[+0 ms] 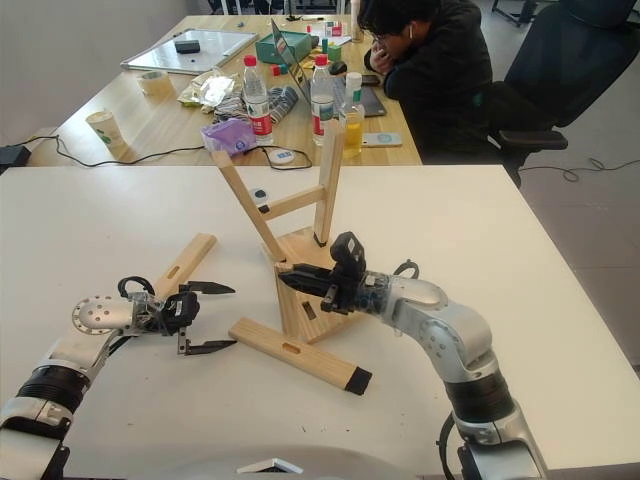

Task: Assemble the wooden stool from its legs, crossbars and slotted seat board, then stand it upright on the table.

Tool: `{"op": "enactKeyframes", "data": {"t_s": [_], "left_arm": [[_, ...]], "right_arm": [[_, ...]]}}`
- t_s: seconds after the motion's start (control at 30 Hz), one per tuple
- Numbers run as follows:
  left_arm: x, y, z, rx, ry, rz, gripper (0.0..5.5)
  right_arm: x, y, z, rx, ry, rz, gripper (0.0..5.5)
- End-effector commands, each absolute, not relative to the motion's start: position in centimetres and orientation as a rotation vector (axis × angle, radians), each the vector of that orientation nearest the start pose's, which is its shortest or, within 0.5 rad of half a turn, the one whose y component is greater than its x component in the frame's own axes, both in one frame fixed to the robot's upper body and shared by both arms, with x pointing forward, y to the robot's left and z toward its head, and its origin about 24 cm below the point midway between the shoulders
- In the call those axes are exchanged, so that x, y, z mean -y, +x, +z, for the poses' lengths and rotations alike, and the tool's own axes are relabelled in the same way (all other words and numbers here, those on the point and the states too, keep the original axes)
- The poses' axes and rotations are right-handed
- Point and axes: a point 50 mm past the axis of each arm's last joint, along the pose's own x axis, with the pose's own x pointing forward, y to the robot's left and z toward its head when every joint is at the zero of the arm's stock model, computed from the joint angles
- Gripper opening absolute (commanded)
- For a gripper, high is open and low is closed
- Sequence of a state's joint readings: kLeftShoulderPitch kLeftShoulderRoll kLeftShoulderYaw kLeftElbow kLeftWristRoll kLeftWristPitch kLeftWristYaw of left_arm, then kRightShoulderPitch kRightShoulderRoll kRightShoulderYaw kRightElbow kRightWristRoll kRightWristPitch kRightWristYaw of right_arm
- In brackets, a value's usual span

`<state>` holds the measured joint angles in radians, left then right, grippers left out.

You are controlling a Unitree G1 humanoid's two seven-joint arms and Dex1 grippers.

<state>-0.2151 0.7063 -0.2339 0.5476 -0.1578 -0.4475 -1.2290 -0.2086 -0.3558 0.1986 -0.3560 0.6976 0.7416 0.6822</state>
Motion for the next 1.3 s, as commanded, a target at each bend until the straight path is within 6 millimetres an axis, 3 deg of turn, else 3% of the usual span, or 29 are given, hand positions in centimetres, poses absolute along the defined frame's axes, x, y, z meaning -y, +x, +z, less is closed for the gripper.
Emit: {"op": "enactKeyframes", "data": {"t_s": [0.03,0.7,0.93,1.07,1.3], "left_arm": [[-24.2,22.6,0.8,-0.449,0.534,-1.339,5.40],[-24.2,22.6,2.6,-0.448,0.529,-1.344,5.40],[-24.7,23.0,3.4,-0.471,0.529,-1.373,5.40],[-25.3,23.1,3.8,-0.506,0.529,-1.397,5.40],[-25.3,24.6,4.7,-0.492,0.538,-1.402,5.40]], "right_arm": [[8.9,22.8,11.1,-0.263,0.265,1.227,0.38],[9.2,21.8,8.4,-0.298,0.173,1.159,0.38],[11.0,18.2,5.6,-0.292,0.053,1.135,0.38],[11.0,16.0,4.4,-0.309,0.027,1.158,0.38],[10.9,15.8,2.2,-0.362,-0.071,1.153,0.38]]}}
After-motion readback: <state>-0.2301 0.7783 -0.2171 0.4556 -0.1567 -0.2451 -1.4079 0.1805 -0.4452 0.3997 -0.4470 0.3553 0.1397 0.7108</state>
